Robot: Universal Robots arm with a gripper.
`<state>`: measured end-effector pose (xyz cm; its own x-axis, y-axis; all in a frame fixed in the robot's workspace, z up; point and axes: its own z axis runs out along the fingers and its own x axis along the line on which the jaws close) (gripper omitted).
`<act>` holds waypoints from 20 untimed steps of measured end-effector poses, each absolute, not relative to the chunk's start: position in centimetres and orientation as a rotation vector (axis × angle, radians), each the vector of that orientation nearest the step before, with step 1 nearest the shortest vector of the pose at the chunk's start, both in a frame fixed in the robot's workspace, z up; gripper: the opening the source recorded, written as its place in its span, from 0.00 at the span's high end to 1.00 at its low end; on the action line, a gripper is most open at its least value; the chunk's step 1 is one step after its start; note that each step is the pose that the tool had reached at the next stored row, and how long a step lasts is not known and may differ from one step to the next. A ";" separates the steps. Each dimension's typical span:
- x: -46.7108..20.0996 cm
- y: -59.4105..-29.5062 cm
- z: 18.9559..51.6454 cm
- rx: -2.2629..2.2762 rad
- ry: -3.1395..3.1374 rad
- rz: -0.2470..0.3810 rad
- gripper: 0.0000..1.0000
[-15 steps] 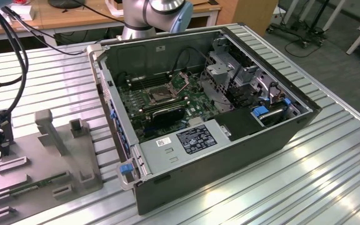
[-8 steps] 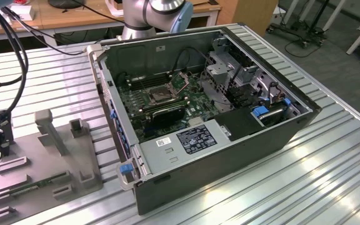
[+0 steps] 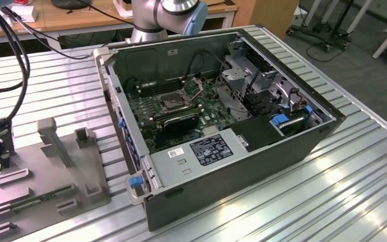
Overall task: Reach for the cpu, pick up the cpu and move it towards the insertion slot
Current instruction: 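Pick up the cpu and move it towards the insertion slot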
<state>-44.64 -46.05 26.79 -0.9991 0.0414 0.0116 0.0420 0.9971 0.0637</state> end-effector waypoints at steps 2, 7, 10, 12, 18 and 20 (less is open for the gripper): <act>-44.6 -46.1 26.8 -0.066 -3.129 -0.096 0.45; -44.6 -46.1 26.8 -0.068 -3.129 -0.095 0.45; -44.6 -46.1 26.9 -0.069 -3.129 -0.094 0.45; -44.6 -46.1 27.0 -0.069 -3.129 -0.094 0.45; -44.6 -46.1 27.4 -0.069 -3.129 -0.095 0.45; -44.6 -46.1 27.5 -0.069 -3.129 -0.094 0.45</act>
